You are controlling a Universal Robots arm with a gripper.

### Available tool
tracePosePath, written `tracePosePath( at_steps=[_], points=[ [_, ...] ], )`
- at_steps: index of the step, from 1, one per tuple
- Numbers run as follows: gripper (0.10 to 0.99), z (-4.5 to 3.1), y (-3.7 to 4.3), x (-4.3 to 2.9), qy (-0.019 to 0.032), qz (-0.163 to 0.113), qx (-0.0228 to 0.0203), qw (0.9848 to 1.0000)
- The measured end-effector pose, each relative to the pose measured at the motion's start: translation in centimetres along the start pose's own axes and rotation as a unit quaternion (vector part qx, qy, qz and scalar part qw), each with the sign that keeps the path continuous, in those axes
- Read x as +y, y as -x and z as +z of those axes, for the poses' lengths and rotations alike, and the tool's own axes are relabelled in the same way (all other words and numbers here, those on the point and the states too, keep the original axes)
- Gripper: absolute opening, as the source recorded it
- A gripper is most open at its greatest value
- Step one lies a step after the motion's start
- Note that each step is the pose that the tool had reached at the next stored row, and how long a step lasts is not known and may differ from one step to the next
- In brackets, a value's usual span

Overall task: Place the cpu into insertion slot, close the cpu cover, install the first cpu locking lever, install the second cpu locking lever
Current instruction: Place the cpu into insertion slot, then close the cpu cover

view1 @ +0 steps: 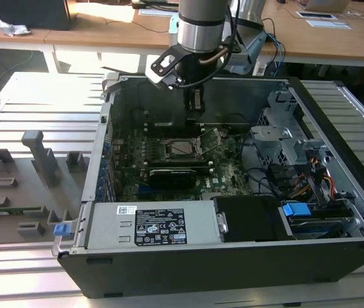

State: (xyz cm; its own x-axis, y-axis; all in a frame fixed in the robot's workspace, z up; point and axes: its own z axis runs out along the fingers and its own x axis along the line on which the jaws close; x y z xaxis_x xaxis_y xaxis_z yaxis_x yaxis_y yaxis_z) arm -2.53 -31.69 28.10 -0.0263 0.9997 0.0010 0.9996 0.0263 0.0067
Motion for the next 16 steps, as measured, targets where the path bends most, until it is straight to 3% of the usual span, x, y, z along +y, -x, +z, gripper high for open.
tracePosePath(
  at_steps=[7, 8, 15, 16],
  points=[
    [0.169, -0.17, 0.00, 0.00, 0.0000, 0.000, 0.0001, 1.0000],
    [0.106, -0.23, 0.00, 0.00, 0.0000, 0.000, 0.0001, 1.0000],
    [0.106, -0.34, 0.00, 0.00, 0.0000, 0.000, 0.0000, 1.0000],
    [0.106, -0.35, 0.01, 0.49, -0.0001, 0.000, -0.0001, 1.0000]
  ],
)
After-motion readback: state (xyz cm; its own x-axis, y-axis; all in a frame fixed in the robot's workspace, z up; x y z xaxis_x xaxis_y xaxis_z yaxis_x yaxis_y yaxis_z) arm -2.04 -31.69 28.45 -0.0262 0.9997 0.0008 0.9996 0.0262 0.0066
